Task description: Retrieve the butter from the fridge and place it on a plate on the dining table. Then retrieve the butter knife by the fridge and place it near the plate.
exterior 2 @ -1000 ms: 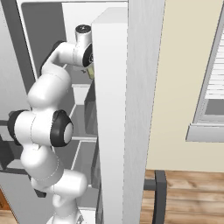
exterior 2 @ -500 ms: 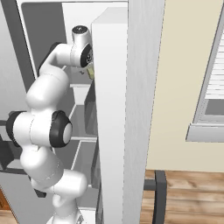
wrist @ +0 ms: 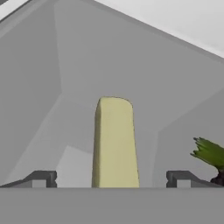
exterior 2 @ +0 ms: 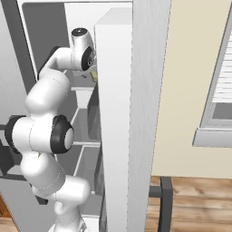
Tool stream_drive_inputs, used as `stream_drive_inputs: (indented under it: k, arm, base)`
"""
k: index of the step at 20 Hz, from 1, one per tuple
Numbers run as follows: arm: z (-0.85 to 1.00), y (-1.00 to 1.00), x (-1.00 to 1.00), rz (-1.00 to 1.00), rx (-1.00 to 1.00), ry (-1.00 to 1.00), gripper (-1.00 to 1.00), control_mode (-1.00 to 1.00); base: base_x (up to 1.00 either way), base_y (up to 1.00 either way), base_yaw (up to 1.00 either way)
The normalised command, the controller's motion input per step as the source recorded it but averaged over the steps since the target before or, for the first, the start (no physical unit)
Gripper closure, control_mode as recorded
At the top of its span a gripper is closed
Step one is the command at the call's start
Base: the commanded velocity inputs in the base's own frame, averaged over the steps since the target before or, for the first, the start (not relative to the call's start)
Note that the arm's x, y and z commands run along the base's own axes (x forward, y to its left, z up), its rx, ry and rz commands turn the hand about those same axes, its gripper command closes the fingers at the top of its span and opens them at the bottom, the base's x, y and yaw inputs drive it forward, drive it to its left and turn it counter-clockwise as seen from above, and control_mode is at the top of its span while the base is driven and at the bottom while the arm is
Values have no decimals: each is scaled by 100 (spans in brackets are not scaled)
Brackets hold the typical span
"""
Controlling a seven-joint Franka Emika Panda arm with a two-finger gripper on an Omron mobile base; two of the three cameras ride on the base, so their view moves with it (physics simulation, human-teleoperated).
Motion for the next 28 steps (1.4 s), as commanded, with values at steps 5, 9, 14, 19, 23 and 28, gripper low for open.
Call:
stream_drive_inputs:
  k: [5,9,14,19,23,28]
  arm:
    - [-69,-31,0,-5,0,1,-100,-100]
    - [-52,-21,-1,-3,3,1,-100,-100]
    - [-35,-2,0,0,5,0,100,-100]
    - [-27,0,0,0,3,-2,100,-100]
    - [-23,0,0,0,2,-4,100,-100]
    - [-24,0,0,0,2,-2,100,-100]
  base:
    - [0,0,0]
    - [0,0,0]
    - [0,0,0]
    - [0,0,0]
    - [0,0,0]
    - [0,0,0]
